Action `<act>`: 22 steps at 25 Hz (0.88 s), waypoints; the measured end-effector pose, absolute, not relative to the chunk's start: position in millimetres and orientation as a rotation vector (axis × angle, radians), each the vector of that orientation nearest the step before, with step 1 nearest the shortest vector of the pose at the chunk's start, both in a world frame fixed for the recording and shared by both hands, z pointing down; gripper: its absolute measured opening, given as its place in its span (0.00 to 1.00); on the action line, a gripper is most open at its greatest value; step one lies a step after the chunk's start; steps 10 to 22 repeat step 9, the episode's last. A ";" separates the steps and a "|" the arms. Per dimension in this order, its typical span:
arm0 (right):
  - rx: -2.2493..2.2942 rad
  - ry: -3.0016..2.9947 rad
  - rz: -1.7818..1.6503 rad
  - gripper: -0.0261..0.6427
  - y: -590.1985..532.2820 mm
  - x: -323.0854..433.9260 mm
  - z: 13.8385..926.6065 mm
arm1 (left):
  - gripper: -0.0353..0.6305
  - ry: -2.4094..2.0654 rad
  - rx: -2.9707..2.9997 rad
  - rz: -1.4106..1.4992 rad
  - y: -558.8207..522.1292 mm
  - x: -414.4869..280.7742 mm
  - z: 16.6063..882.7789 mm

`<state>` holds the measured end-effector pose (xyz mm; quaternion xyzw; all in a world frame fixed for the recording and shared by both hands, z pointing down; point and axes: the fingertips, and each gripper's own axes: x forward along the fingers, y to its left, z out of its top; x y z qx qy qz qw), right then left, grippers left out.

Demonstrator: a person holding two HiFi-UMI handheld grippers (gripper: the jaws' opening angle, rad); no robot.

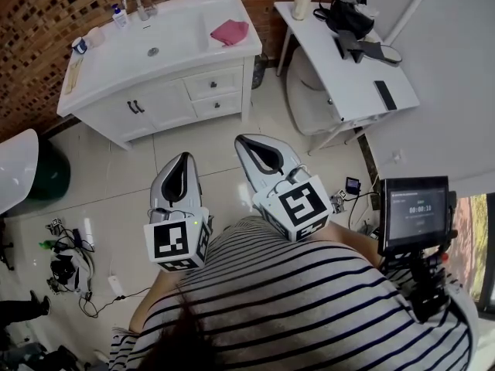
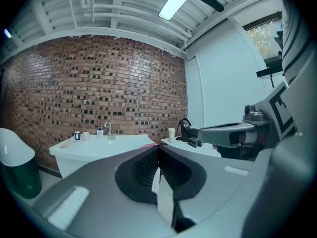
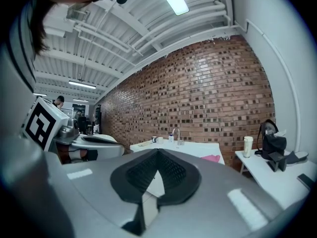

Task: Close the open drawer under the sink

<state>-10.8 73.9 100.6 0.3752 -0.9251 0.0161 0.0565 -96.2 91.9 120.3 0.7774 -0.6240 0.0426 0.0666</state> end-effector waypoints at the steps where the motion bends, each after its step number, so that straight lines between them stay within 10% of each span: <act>1: 1.134 -2.806 0.046 0.04 73.9 -11.5 100.6 | 0.08 -1.879 2.345 0.128 91.7 -96.4 120.5; 22: 1.090 -2.811 0.034 0.04 69.6 -13.9 102.0 | 0.08 -1.877 2.344 0.144 84.6 -93.6 120.3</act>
